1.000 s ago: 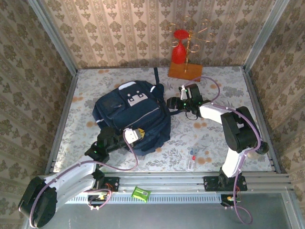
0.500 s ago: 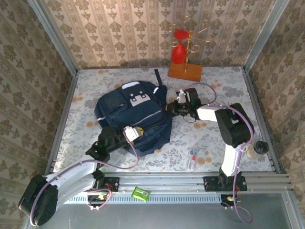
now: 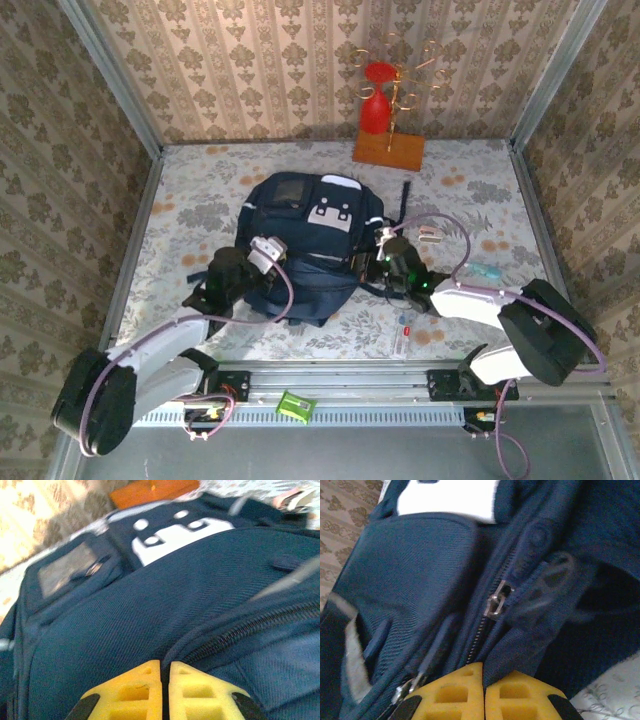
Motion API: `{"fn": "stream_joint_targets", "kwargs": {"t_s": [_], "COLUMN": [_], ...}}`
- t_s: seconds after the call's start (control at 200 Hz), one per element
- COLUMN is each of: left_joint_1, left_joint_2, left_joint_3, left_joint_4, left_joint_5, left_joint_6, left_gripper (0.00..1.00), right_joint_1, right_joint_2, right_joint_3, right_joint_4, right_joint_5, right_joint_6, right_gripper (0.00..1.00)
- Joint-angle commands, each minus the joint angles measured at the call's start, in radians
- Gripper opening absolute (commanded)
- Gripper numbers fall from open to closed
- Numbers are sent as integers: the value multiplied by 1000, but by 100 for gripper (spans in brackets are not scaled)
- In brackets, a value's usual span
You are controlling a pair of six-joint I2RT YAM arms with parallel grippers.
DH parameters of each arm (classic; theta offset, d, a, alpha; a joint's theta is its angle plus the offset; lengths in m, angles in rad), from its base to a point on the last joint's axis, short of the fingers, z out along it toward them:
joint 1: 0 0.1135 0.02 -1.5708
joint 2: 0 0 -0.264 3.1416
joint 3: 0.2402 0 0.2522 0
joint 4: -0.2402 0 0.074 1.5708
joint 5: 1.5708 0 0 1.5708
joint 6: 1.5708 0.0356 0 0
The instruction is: Pack the student bag
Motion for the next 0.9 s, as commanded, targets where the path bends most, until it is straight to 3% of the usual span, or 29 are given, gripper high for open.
{"fn": "stream_joint_targets", "kwargs": {"t_s": [0.0, 0.1, 0.2, 0.315, 0.43, 0.54, 0.69, 0.83, 0.9], "left_joint_1": [98, 168, 250, 354, 409, 401, 330, 194, 137], "left_joint_2": [70, 148, 236, 326, 338, 231, 58, -17, -16], "left_joint_3": [76, 121, 218, 383, 498, 427, 317, 258, 246], "left_joint_4": [86, 116, 42, -182, -384, -377, -411, -467, -452], "left_joint_5": [-213, -258, -280, -234, -204, -203, -193, -168, -136], "left_joint_6": [-130, -225, -357, -511, -616, -681, -700, -723, -759], "left_gripper": [1, 7, 29, 47, 55, 62, 69, 68, 65], "right_joint_1": [151, 230, 274, 284, 255, 172, 16, -42, -40], "right_joint_2": [-33, 56, 152, 184, 66, -81, -149, -65, 49], "right_joint_3": [9, 63, 143, 185, 173, 156, 169, 286, 368], "right_joint_4": [114, 152, 140, 78, -92, -254, -355, -397, -392], "right_joint_5": [132, 168, 109, 49, 78, 104, 85, 94, 58], "right_joint_6": [-15, -12, -13, -51, -149, -222, -261, -296, -312], "right_gripper": [10, 15, 27, 39, 49, 56, 66, 69, 69]}}
